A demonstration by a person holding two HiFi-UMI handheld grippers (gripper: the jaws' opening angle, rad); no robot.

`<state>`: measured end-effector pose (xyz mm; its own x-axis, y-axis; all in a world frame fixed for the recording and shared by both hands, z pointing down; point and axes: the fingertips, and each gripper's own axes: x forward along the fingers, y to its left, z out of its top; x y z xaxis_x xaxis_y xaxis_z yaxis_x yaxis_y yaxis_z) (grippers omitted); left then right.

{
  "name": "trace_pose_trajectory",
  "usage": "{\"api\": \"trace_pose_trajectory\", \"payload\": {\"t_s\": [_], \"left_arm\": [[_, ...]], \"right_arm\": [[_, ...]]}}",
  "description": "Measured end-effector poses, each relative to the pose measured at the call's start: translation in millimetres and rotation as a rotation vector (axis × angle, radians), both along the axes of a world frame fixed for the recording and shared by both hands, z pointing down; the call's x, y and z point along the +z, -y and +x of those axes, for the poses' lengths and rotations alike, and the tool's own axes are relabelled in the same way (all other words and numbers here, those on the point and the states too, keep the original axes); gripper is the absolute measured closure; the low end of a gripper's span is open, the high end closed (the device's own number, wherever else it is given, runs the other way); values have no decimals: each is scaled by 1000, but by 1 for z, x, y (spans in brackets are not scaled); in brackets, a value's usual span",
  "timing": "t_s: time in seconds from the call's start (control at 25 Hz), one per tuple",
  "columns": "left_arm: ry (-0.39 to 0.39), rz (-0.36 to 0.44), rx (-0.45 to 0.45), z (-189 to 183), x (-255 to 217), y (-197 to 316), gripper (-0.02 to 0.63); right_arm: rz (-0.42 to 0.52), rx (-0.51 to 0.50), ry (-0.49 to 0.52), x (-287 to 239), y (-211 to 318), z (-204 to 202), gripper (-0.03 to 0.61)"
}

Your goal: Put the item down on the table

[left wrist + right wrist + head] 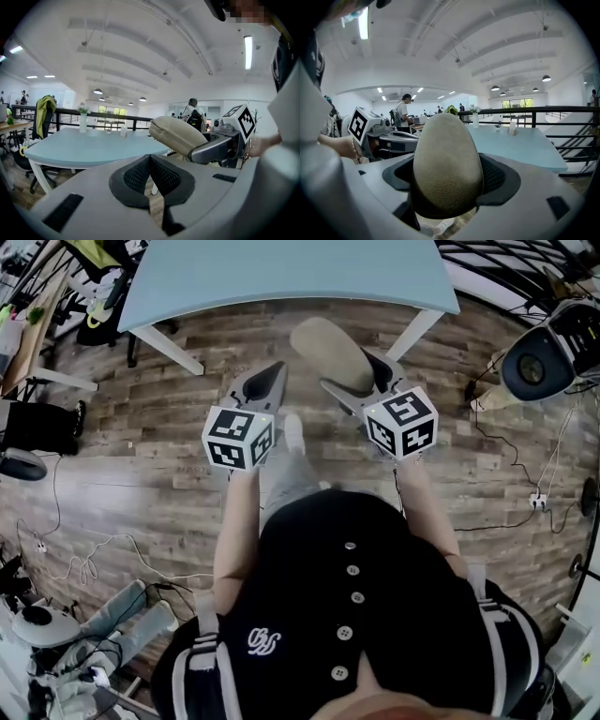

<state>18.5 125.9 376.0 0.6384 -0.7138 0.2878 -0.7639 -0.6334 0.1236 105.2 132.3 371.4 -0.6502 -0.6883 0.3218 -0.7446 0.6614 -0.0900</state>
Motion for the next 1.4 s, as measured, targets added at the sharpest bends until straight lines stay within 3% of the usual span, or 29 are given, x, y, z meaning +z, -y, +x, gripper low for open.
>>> {"api": "trace_pose_trajectory", "payload": {"t_s": [0.32, 0.6, 0.76, 1.08, 1.4], "left_arm": [[-50, 9, 30, -33, -7, 117, 612], [-30, 58, 80, -37, -23, 194, 612], [-30, 47, 108, -50, -21, 235, 612], [-32, -11, 129, -50, -2, 266, 612], [-27, -42, 79, -73, 10, 314, 612]], "right_arm": [[-14, 14, -3, 6, 110, -35, 184], [25, 63, 9, -5, 189, -43, 184], [21, 95, 15, -6, 229, -57, 184], [-44, 89, 8, 13, 261, -60, 184], [-75, 43, 23, 26, 317, -78, 184]]}}
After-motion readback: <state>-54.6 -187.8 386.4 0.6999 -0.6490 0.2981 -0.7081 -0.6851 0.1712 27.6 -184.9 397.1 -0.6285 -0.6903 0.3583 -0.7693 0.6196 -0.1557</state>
